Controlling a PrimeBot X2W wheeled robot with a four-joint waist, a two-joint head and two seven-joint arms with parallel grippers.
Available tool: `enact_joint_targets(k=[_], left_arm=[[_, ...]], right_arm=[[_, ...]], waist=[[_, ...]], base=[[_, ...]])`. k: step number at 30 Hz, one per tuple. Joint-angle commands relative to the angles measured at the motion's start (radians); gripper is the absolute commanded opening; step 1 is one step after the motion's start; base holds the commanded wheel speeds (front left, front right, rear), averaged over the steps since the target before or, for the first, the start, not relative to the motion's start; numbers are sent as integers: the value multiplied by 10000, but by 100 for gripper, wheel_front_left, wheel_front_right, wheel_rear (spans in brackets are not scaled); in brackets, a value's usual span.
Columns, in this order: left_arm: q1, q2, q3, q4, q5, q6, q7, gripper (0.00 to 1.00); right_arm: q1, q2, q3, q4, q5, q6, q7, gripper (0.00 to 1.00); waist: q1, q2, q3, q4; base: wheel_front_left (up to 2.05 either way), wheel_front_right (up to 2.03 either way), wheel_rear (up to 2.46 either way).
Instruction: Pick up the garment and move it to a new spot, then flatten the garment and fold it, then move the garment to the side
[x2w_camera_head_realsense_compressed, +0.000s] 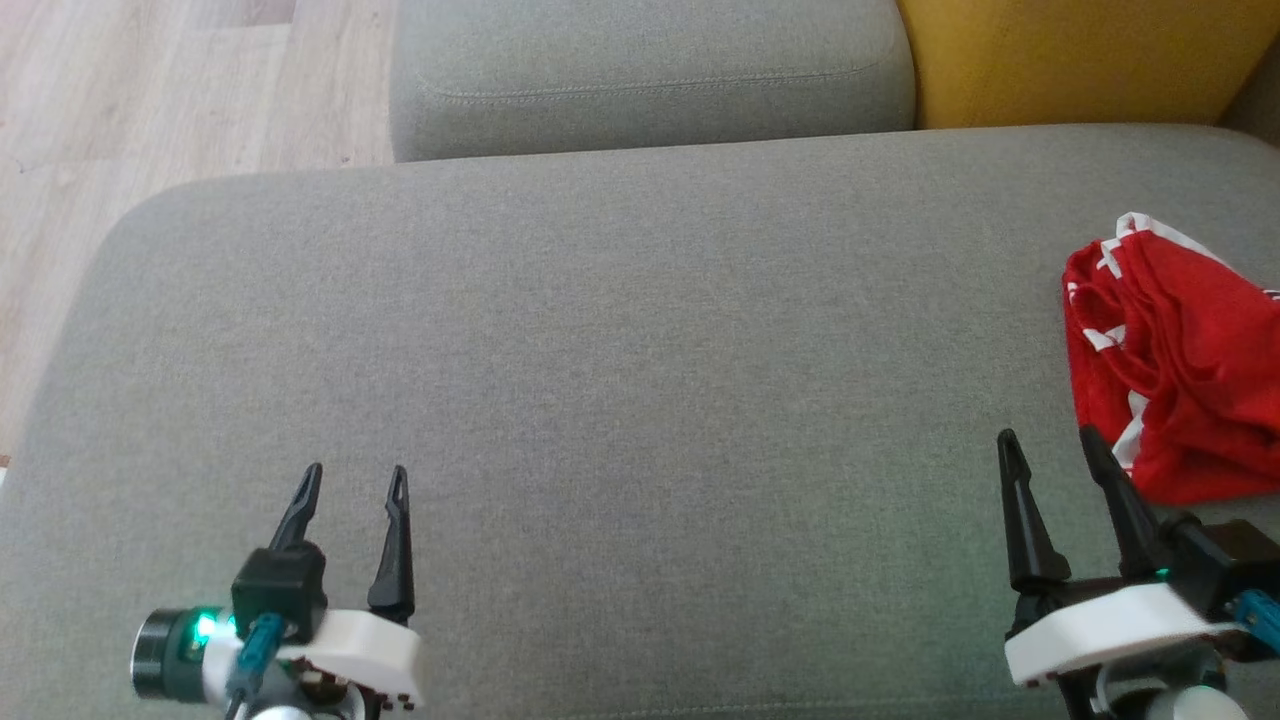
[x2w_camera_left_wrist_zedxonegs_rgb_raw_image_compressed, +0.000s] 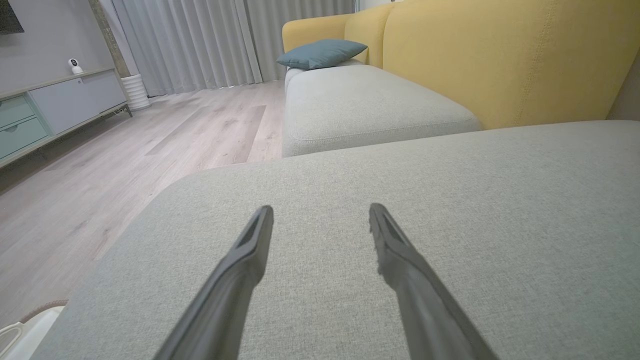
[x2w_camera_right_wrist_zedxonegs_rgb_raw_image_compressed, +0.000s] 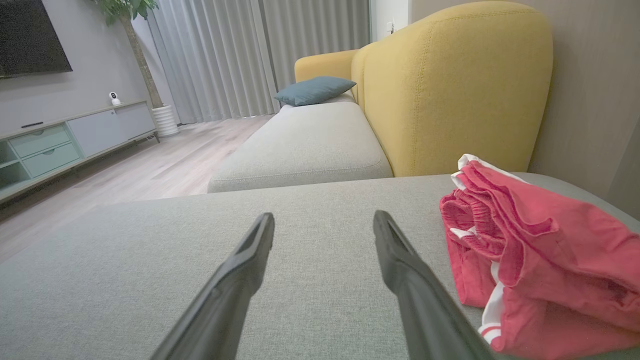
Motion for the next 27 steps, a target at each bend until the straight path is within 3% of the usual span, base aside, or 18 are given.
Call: enact_joint_targets(k=[1, 10, 11, 15, 27], left_arm=[[-444, 205, 316, -400, -23, 52, -29, 100], [-467, 228, 286, -417, -96, 47, -61, 100], [0, 13, -56, -69, -71, -4, -6, 0], [163, -124, -212, 426, -174, -22, 0, 0], [19, -255, 203, 524, -1589, -418, 225, 0]], right_arm=[[-247, -53, 241, -396, 87, 35, -2, 100], [-278, -53, 271, -362, 148, 35, -4, 100], [0, 0, 19, 5, 98, -2, -4, 0], [38, 3, 49, 602, 191, -2, -10, 0], [-203, -97, 58, 837, 1683, 2, 18, 0]], waist=[[1, -1, 6, 2], [1, -1, 31, 17], [1, -1, 31, 17], [1, -1, 35, 17], [1, -1, 46, 16]], base=[[0, 0, 0], [0, 0, 0], [0, 0, 0], [0, 0, 0], [0, 0, 0]])
